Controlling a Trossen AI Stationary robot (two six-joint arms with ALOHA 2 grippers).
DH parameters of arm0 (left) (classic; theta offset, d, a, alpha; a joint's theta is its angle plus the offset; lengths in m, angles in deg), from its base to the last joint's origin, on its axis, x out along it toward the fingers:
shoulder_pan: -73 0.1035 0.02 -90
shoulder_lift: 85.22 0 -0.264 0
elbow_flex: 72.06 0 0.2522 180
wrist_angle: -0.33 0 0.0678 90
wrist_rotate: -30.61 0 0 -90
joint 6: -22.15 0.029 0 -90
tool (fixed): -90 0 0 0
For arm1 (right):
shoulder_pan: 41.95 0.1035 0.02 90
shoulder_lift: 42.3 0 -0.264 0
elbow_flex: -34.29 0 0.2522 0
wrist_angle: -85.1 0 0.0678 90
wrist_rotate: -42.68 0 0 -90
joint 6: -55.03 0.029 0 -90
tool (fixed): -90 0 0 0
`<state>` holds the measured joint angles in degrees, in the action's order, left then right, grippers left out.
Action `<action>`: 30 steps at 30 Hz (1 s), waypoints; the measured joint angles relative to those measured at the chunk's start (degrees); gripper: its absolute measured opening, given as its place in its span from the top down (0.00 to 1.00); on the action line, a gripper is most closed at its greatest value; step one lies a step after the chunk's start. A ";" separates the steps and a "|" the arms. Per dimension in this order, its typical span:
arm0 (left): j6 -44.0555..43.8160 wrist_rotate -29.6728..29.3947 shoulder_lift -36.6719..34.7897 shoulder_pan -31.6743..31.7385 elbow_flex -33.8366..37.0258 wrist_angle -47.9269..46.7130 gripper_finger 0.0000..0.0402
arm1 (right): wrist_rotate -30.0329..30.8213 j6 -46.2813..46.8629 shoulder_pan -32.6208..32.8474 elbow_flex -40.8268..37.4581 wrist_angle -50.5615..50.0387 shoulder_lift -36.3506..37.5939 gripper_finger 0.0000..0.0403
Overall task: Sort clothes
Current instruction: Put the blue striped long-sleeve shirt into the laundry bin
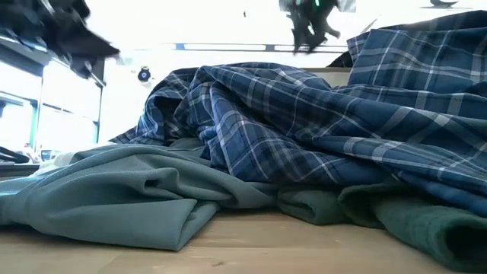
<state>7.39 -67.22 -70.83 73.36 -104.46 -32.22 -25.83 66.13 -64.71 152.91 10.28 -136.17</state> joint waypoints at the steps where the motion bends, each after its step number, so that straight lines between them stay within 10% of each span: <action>1: -0.02 -0.50 3.03 -0.01 0.00 0.38 0.98 | -1.66 -3.19 2.48 1.06 2.25 0.00 0.53; 11: -0.58 -2.54 21.00 -0.02 0.00 10.21 0.98 | -9.51 -17.35 23.21 1.50 22.06 -13.34 0.52; 21: 1.85 -1.92 21.59 -0.02 -1.11 9.76 0.98 | 7.45 -27.75 23.60 15.69 11.30 -33.23 0.54; 30: 1.52 0.07 21.57 0.00 -1.14 9.59 0.98 | 16.44 -28.79 21.63 29.07 6.81 -38.73 0.96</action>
<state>8.91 -67.15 -49.25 73.35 -105.60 -22.64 -9.40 37.34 -43.08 181.99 17.08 -174.90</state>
